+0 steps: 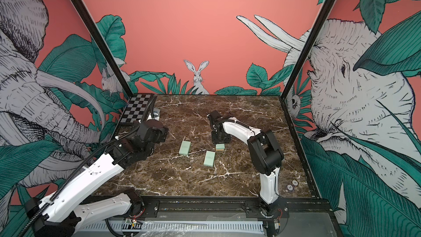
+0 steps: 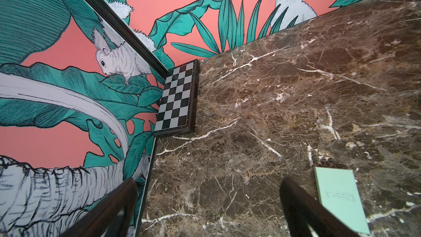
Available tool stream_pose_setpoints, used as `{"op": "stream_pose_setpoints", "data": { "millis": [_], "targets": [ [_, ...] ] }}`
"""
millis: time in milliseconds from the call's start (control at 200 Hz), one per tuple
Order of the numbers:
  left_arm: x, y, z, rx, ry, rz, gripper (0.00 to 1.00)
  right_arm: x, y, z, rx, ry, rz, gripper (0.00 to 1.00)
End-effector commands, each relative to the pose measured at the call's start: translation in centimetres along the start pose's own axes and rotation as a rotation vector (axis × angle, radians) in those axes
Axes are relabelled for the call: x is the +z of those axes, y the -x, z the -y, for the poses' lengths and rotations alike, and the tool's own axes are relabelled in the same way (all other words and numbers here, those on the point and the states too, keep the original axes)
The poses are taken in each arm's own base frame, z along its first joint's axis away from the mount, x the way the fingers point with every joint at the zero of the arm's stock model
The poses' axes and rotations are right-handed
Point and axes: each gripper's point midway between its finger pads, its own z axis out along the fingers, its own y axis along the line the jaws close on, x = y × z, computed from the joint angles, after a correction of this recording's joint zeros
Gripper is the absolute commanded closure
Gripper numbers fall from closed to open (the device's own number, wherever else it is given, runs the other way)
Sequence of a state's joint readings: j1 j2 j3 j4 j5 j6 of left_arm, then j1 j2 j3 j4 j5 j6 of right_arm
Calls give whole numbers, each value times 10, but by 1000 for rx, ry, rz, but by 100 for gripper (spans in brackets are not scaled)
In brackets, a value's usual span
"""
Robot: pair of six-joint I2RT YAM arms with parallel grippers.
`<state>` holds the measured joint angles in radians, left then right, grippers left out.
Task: Take the rings out of the lift-off lid box
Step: Close the lid on the jewelry box.
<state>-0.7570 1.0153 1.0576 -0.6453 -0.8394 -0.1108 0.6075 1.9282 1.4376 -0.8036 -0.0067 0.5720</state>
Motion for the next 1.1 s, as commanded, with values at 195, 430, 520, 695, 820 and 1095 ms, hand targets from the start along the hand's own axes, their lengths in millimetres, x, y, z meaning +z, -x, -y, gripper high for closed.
{"op": "stream_pose_setpoints", "data": {
  "millis": [195,430,520,695,820,1095],
  "targets": [
    [-3,-2,-5,13,20,-2,1,3,-1,10,11,-49,-15,52],
    [-3,-3,-5,13,21,-3,1,9,-7,9,24,-44,-44,51],
    [-3,-2,-6,14,22,-3,1,10,-8,8,31,-36,-47,51],
    [-3,-2,-6,16,24,-3,1,12,-8,7,37,-39,-54,48],
    [-3,-2,-6,16,25,-2,1,14,-9,8,33,-44,-62,47],
    [-3,-3,-4,21,25,-4,1,7,-7,9,16,-51,-45,44]
  ]
}}
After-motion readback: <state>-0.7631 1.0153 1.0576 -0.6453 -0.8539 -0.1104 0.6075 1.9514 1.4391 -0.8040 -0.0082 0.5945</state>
